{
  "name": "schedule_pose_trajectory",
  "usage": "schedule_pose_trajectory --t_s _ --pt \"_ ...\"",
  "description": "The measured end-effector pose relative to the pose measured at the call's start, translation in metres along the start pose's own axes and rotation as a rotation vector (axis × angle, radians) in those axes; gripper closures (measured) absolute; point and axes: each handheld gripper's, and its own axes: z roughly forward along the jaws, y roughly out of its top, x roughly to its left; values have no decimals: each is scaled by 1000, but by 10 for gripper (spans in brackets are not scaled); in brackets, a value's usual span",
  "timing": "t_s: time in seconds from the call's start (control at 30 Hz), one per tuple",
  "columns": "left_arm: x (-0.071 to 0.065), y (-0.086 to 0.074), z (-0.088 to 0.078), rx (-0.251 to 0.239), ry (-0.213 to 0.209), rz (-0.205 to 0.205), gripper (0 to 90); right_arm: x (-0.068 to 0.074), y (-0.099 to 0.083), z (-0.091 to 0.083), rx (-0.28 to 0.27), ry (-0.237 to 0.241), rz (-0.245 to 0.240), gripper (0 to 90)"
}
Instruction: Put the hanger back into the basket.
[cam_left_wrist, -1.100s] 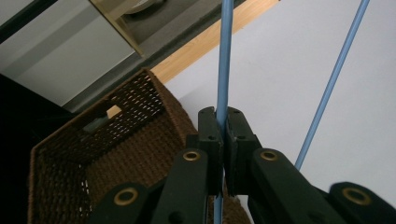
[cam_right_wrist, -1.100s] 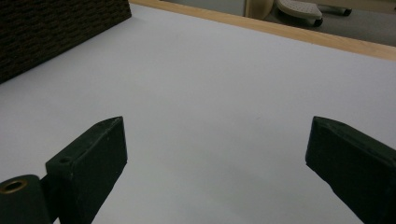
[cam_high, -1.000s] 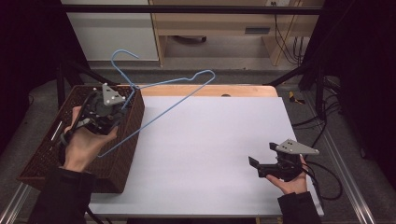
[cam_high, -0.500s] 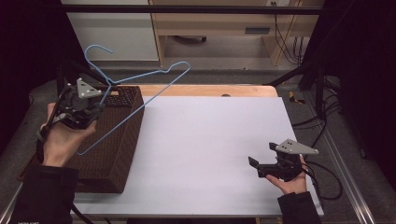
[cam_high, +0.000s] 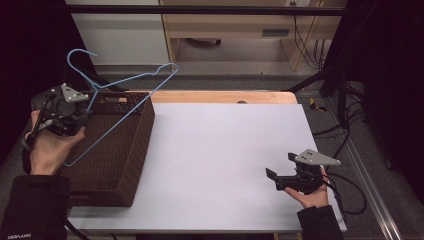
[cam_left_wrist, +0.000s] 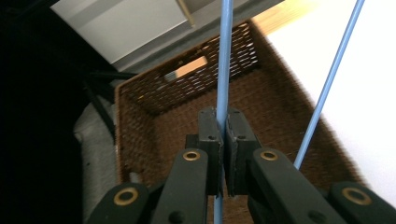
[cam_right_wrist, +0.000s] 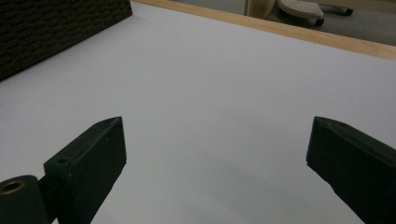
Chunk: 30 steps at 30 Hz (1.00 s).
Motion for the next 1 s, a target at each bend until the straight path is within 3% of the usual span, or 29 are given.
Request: schedule_pose_trajectory --t_s 0.23,0.53,0.8,1.0 --pt "12 -14 16 29 28 -19 869 0 0 0 1 0 0 56" --pt "27 -41 36 101 72 -38 870 0 0 0 1 -3 -2 56" --pt "33 -66 57 170 113 -37 869 0 0 0 2 -2 -1 56" --pt "28 -82 74 238 118 -18 869 0 0 0 2 -2 0 57"
